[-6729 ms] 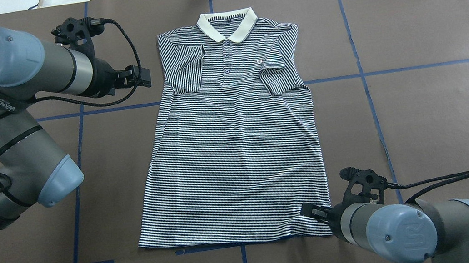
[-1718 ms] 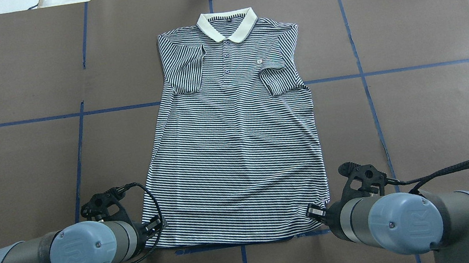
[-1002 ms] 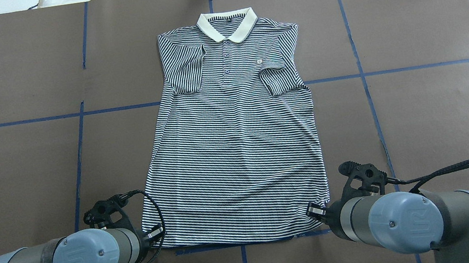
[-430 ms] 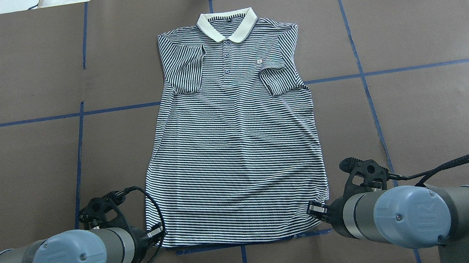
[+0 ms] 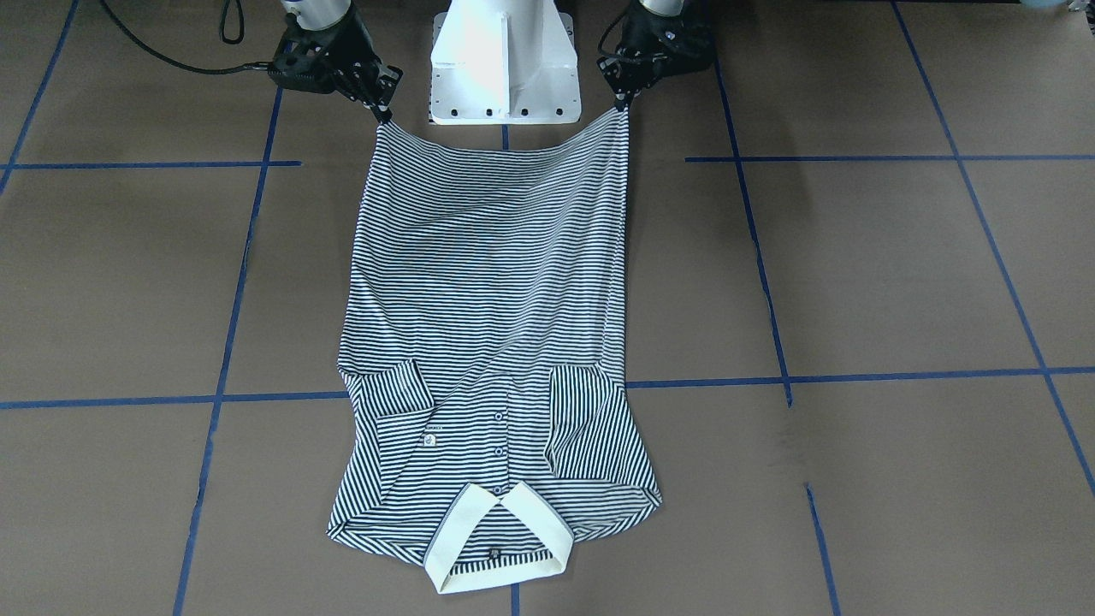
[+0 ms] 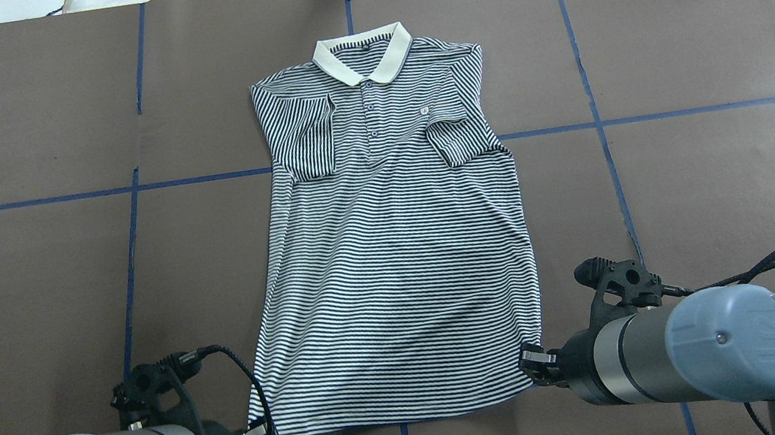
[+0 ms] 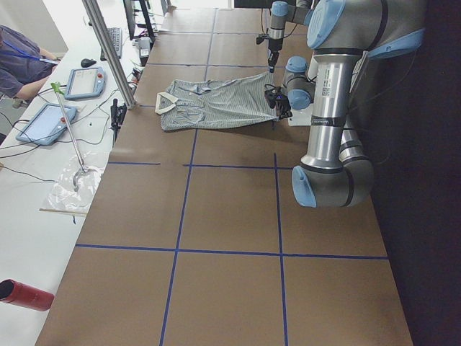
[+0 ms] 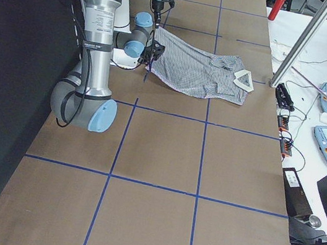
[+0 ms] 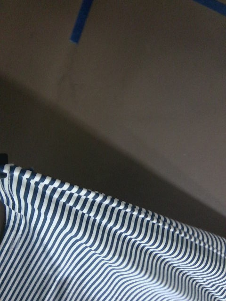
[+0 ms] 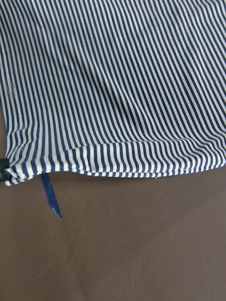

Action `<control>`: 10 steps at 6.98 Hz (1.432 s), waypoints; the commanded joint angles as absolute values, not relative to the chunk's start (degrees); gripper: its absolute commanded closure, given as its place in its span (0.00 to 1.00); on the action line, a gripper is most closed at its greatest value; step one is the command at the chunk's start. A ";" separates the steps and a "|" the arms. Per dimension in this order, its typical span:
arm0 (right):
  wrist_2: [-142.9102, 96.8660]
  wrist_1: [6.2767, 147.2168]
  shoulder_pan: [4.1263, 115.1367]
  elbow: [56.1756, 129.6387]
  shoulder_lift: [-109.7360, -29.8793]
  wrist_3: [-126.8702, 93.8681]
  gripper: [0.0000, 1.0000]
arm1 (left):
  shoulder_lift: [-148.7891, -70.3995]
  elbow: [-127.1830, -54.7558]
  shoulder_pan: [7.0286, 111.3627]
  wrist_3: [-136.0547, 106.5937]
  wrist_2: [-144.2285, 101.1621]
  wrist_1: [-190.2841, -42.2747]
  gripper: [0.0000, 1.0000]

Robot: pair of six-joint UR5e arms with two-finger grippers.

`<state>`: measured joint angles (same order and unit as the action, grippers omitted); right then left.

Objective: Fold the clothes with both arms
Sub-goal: 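Lift the hem with both grippers and fold it toward the collar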

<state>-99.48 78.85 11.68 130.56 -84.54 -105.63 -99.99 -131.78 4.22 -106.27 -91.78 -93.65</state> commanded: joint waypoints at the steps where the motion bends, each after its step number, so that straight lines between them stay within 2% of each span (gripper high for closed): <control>1: -105.09 78.92 11.86 136.99 -89.53 -105.29 1.00 | -99.93 -140.05 -2.70 -106.44 -91.76 -87.23 1.00; 2: -105.81 78.93 12.21 138.41 -90.43 -105.12 1.00 | -99.76 -143.40 -2.46 -106.17 -92.28 -83.62 1.00; 5: -105.82 78.93 16.41 135.90 -87.47 -101.79 1.00 | -100.02 -141.52 5.41 -101.72 -92.46 -83.23 1.00; 7: -105.99 78.84 24.22 127.04 -77.04 -97.75 1.00 | -102.11 -132.94 18.92 -89.79 -95.69 -83.84 1.00; 8: -105.39 78.84 27.48 123.17 -73.43 -93.12 1.00 | -105.44 -128.37 22.20 -86.87 -95.89 -84.02 1.00; 10: -105.64 78.92 35.65 116.40 -70.15 -87.05 1.00 | -107.14 -123.77 26.00 -85.61 -95.98 -87.33 1.00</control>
